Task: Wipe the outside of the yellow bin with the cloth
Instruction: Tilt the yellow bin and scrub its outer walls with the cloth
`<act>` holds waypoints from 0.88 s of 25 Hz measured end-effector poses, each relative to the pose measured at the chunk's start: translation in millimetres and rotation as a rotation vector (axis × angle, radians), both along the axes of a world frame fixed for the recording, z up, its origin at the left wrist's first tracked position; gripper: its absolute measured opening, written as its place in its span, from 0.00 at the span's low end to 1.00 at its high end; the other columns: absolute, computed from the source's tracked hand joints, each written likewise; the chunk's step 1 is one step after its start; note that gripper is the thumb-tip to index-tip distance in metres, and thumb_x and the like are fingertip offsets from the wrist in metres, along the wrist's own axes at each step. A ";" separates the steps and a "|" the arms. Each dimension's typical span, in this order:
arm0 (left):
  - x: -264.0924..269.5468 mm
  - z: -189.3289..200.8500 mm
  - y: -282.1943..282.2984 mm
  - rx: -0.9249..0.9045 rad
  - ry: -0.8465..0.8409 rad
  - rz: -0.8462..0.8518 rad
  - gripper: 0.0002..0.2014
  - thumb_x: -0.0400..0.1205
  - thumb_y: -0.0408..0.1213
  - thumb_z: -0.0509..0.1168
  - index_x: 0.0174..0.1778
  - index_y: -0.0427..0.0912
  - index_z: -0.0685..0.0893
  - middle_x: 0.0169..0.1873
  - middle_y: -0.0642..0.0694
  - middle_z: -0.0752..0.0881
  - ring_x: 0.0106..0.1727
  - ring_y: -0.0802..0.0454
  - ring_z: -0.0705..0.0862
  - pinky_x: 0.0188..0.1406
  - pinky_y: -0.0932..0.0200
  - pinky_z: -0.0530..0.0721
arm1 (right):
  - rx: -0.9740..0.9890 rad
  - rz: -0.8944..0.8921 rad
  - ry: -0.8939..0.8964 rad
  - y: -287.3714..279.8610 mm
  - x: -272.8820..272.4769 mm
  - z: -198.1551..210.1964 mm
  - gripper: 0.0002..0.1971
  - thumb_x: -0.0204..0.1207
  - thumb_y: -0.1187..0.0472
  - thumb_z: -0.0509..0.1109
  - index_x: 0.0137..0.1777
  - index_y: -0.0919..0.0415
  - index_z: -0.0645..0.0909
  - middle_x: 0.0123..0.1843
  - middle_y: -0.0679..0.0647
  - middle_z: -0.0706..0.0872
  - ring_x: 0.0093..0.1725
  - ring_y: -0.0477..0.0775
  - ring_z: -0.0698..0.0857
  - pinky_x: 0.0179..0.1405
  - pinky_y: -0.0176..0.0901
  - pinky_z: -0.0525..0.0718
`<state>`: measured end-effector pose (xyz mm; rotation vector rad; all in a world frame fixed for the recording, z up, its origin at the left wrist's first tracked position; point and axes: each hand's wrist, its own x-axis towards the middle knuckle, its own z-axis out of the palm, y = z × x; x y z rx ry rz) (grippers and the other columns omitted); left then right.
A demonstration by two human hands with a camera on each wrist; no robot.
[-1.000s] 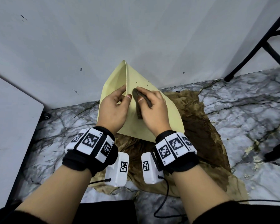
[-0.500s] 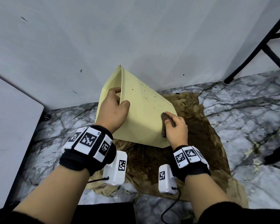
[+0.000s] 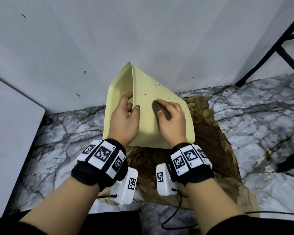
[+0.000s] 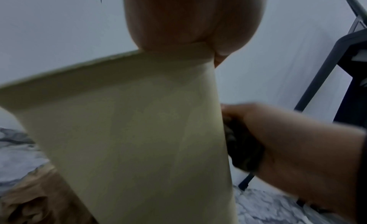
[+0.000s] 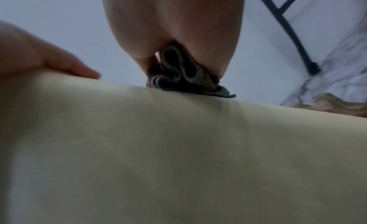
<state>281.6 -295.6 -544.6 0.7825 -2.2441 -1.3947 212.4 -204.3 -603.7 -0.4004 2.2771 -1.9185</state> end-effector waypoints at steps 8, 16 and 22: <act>2.7 -8.0 -2.2 -0.073 -0.078 0.048 0.19 0.79 0.33 0.56 0.66 0.53 0.71 0.45 0.42 0.89 0.41 0.46 0.85 0.34 0.66 0.78 | 0.041 0.108 0.038 -9.2 8.1 -3.2 0.17 0.77 0.61 0.63 0.64 0.48 0.78 0.63 0.54 0.77 0.61 0.53 0.69 0.62 0.33 0.62; 4.8 -10.5 -8.3 -0.058 -0.095 0.068 0.19 0.79 0.35 0.56 0.65 0.56 0.70 0.47 0.40 0.88 0.46 0.43 0.85 0.46 0.53 0.82 | 0.108 -0.095 -0.252 31.6 -25.3 -64.8 0.15 0.77 0.62 0.63 0.62 0.50 0.81 0.64 0.56 0.76 0.68 0.60 0.73 0.75 0.48 0.67; 3.9 -8.6 -7.3 -0.038 -0.095 0.033 0.19 0.80 0.35 0.56 0.65 0.56 0.71 0.48 0.43 0.88 0.48 0.46 0.86 0.43 0.67 0.81 | 0.170 -0.221 -0.408 46.7 -25.8 -75.1 0.15 0.78 0.60 0.61 0.63 0.48 0.78 0.70 0.58 0.72 0.72 0.64 0.68 0.76 0.52 0.66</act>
